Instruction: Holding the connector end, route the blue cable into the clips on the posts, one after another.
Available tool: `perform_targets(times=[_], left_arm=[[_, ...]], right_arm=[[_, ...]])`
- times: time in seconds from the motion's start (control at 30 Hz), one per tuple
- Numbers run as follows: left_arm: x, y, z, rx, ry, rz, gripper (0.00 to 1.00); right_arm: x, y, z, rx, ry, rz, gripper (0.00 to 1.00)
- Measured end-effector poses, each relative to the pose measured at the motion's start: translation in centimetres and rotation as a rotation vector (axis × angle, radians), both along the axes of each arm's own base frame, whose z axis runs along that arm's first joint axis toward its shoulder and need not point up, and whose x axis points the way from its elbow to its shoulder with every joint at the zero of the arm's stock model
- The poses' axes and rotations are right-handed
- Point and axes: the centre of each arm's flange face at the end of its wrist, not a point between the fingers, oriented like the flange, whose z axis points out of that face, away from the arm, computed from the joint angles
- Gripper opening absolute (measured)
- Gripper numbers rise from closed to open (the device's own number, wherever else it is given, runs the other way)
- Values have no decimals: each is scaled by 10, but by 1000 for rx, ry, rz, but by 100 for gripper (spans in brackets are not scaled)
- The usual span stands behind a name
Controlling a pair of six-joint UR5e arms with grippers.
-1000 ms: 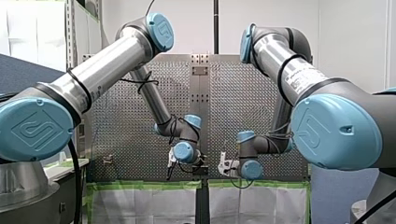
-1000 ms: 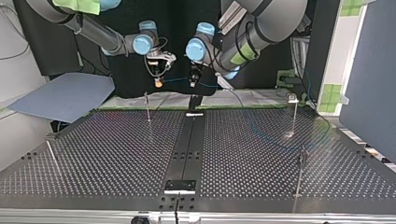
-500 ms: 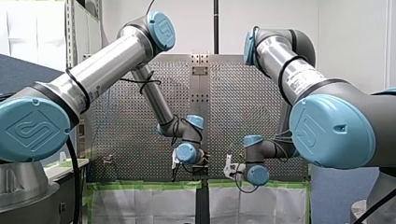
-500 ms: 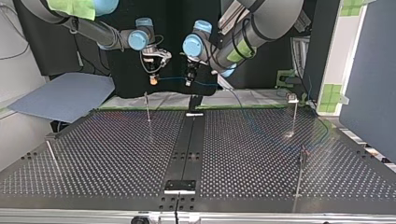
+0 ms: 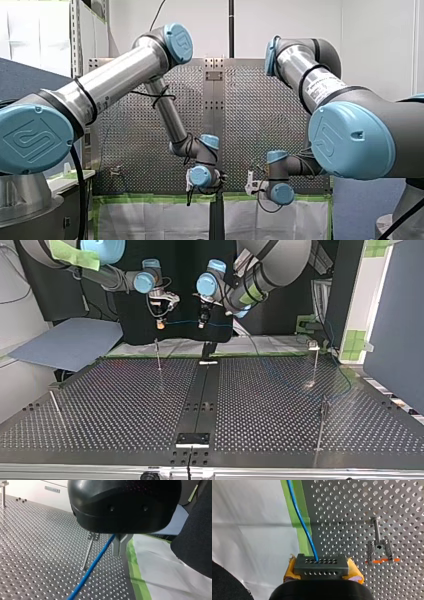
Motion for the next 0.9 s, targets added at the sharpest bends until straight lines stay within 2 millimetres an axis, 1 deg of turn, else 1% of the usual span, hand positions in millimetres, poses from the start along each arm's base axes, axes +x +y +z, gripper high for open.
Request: perform_targets(times=[0.17,0.27,0.43,0.53,0.63,0.73,0.8,0.9], left_arm=[[-12,-2,-22,9,14,-10,0],[-18,-5,-30,-2,12,-15,0],[-21,-8,-32,-10,3,-12,0],[-23,-12,-36,-12,0,-14,0],[-27,-18,-43,-2,6,-16,0],[-33,-29,-49,1,2,-18,0],[-35,-38,-49,-3,-9,-17,0],[-33,-50,-44,-17,-33,-4,0]], right_arm=[[-7,-2,-1,-3,-2,-12,0],[-12,-6,-1,-8,-5,-23,0],[-21,-11,0,-17,-11,-41,0],[-30,-11,-2,-18,-19,-57,0],[-36,-15,-1,-33,-29,-71,0],[-42,-19,0,-47,-35,-78,0],[-45,-23,1,-53,-38,-79,0],[-50,-26,2,-59,-40,-80,0]])
